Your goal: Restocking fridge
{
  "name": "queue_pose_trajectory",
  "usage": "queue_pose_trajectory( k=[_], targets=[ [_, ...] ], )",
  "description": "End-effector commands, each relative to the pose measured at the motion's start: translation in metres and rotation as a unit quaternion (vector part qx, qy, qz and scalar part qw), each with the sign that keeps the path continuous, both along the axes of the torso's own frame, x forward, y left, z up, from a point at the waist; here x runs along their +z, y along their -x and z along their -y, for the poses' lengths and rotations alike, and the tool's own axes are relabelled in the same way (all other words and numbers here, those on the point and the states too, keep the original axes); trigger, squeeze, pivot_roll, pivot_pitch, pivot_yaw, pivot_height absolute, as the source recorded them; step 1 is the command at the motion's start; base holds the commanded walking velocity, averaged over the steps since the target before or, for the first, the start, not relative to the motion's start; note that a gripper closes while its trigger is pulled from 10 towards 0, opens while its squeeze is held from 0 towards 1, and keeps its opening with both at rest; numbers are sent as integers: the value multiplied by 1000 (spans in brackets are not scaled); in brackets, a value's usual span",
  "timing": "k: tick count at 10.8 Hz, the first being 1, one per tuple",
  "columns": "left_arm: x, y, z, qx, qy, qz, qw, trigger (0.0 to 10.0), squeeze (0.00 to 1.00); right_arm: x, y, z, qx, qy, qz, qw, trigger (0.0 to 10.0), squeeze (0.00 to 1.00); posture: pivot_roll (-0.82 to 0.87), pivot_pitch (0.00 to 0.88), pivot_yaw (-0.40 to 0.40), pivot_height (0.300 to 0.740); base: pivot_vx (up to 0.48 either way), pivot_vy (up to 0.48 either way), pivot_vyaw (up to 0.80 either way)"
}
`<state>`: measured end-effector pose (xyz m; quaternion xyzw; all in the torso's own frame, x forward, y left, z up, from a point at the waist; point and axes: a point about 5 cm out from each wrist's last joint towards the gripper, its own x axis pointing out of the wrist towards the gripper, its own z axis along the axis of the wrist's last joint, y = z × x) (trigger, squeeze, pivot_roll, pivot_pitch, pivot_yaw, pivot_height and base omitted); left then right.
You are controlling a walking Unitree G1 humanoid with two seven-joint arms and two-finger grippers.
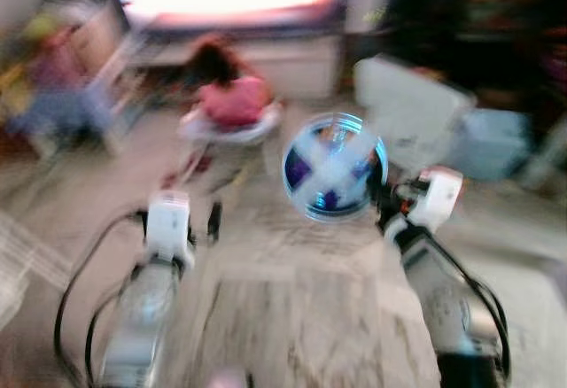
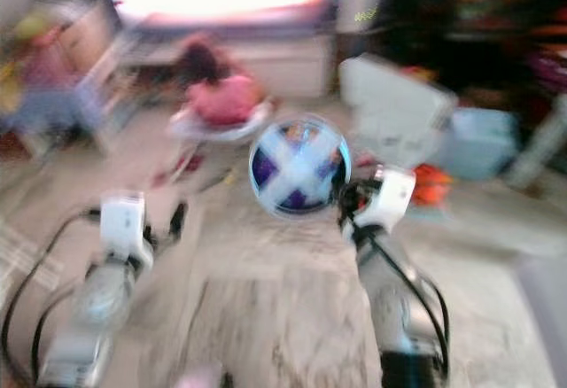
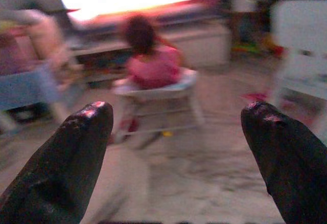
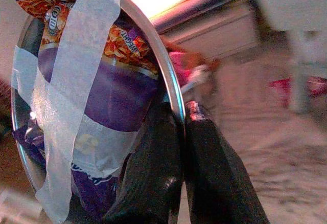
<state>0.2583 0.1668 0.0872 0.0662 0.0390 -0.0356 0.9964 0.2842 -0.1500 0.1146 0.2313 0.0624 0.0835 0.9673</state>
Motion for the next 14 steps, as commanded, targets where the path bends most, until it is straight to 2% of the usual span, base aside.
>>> queue_pose_trajectory(
  k=[1,2,5,6,7,8,9,14],
  targets=[
    [-1,-1,-4,13,-6,-8,1000,10000,0,9,-4,-6,10,-3,19,1000,10000,0,24,0,19,740,0,0,800],
    [-2,1,-5,1,-24,-17,1000,10000,0,10,-4,-2,1,-1,25,1000,10000,0,24,0,20,740,0,0,800],
    [-7,-3,-4,16,-26,-23,999,10000,0,8,-3,-7,8,-5,24,1000,10000,0,19,0,21,740,0,0,800],
    [-6,-5,-4,22,-20,-25,999,10000,0,8,-3,-8,9,-3,25,1000,10000,0,17,0,20,740,0,0,800],
    [-8,-5,1,-2,4,-41,999,10000,0,10,-4,-6,2,-2,30,1000,10000,0,18,0,21,740,0,0,800],
    [-6,-4,3,-12,-1,-33,999,10000,0,10,-5,-4,-6,-4,32,999,10000,0,23,0,21,740,0,0,800],
    [-8,-4,1,6,-15,-30,999,10000,0,9,-5,-6,-4,-4,31,1000,10000,0,23,0,21,740,0,0,800],
    [-10,-7,0,20,-24,-30,999,10000,0,10,-6,-11,1,-6,36,999,10000,0,27,0,22,740,0,0,800]
  ],
)
